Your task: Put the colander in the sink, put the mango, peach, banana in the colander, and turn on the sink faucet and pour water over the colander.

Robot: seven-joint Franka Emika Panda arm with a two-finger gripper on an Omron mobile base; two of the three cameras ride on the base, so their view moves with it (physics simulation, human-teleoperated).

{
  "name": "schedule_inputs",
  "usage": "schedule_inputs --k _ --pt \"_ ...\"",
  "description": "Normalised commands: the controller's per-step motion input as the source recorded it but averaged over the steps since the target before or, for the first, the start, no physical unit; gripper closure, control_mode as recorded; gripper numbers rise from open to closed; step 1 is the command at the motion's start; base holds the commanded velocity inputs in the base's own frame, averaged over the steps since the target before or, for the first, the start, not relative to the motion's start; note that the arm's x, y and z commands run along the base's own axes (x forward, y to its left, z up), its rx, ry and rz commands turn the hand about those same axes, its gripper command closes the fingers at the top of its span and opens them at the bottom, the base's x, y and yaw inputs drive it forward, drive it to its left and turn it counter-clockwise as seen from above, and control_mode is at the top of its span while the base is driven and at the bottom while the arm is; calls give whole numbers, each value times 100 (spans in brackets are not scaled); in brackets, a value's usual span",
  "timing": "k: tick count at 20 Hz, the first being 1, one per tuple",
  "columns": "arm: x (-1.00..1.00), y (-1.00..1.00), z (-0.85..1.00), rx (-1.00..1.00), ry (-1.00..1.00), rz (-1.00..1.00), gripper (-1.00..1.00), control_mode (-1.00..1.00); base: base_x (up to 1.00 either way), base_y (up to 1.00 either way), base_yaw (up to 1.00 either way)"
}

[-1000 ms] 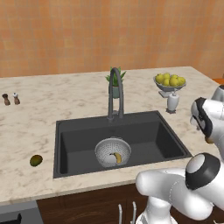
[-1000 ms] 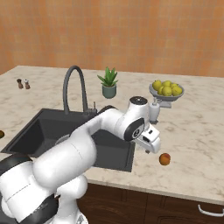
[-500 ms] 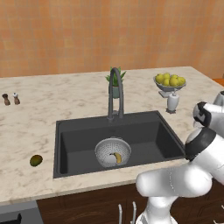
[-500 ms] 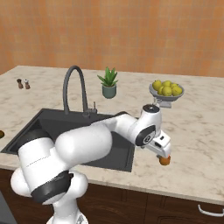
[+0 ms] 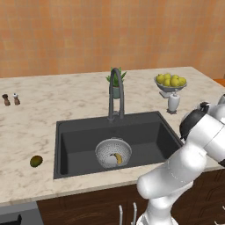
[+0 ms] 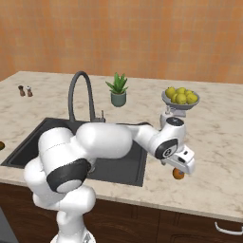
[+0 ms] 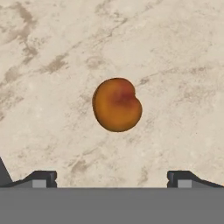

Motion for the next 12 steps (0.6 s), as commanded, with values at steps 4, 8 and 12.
schedule_inputs --k 4,8,12 --pt "5 -18 -11 3 9 0 -100 -100 0 0 0" --pt "17 -4 -4 2 3 0 -100 -100 0 0 0" --pt "26 -3 -13 1 0 0 -100 -100 0 0 0"
